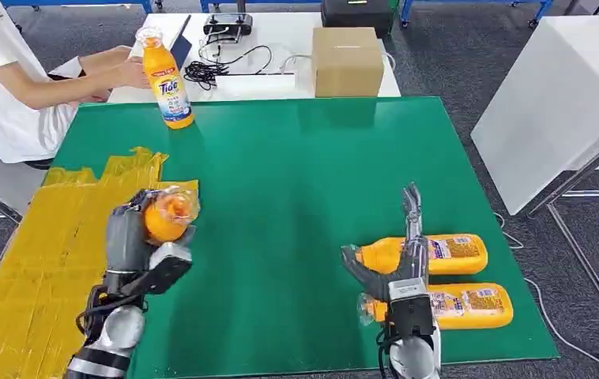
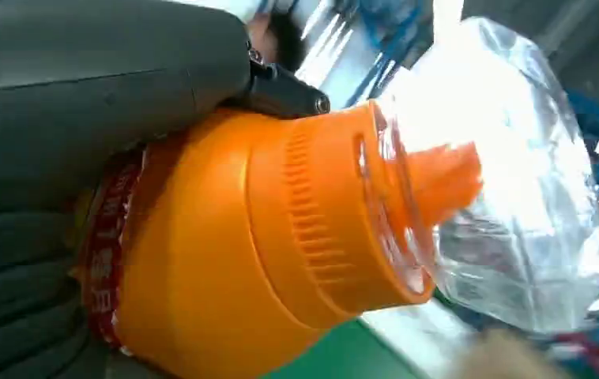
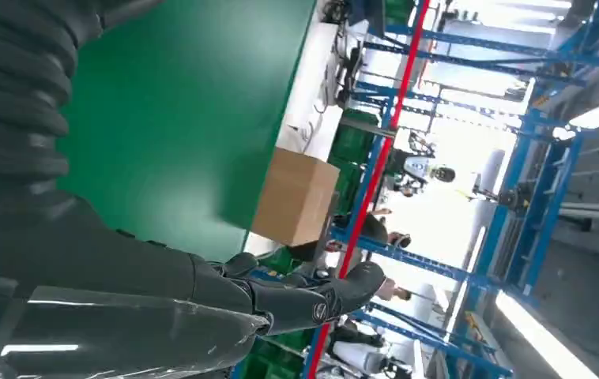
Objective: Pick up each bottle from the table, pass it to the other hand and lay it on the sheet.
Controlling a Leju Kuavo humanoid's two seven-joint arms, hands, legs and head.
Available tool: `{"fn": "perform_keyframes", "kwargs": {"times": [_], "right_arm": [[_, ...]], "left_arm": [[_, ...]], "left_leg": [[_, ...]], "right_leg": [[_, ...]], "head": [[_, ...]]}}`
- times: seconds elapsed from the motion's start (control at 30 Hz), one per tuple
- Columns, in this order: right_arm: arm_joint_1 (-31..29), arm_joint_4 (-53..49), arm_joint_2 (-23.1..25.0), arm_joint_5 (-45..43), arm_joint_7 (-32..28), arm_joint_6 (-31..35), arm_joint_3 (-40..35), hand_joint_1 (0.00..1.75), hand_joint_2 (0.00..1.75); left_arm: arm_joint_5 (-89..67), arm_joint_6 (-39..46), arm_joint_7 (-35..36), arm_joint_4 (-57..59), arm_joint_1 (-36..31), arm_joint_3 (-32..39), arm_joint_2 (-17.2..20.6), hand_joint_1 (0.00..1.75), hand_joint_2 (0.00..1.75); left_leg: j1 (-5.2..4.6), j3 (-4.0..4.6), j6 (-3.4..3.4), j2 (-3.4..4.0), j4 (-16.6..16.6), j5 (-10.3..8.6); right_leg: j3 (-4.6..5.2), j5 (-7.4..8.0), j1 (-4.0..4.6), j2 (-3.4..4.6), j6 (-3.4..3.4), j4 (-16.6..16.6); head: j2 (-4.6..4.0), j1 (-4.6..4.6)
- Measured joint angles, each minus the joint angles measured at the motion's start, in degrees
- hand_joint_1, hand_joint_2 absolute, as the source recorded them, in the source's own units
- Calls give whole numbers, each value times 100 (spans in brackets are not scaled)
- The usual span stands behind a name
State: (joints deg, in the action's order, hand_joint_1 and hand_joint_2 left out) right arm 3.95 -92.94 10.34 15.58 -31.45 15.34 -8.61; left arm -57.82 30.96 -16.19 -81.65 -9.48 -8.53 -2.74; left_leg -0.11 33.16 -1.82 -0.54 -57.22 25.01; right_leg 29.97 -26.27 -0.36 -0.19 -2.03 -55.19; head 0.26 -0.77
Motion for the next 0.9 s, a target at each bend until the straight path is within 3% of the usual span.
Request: {"fn": "perform_keyframes", "kwargs": {"times": [0.1,0.3,0.9], "right_arm": [[-59,-4,-2,-28,0,-4,17,0,175],[-198,11,-15,-94,0,-81,-11,0,175],[-308,61,-68,-201,-18,-98,-123,0,175]], "left_arm": [[-1288,343,386,592,-328,-151,211,175,175],[-2384,637,698,1450,-706,-441,518,175,175],[-2706,660,633,2424,-1002,-791,814,175,175]], "left_leg": [[3,0,3,3,0,-3],[3,4,3,1,0,-3],[2,7,3,3,1,-3]], "right_leg": [[0,1,7,3,-1,-1],[1,1,6,4,-1,-2],[3,1,6,7,-1,-2]], "head": [[0,-2],[0,-2],[0,0]]}}
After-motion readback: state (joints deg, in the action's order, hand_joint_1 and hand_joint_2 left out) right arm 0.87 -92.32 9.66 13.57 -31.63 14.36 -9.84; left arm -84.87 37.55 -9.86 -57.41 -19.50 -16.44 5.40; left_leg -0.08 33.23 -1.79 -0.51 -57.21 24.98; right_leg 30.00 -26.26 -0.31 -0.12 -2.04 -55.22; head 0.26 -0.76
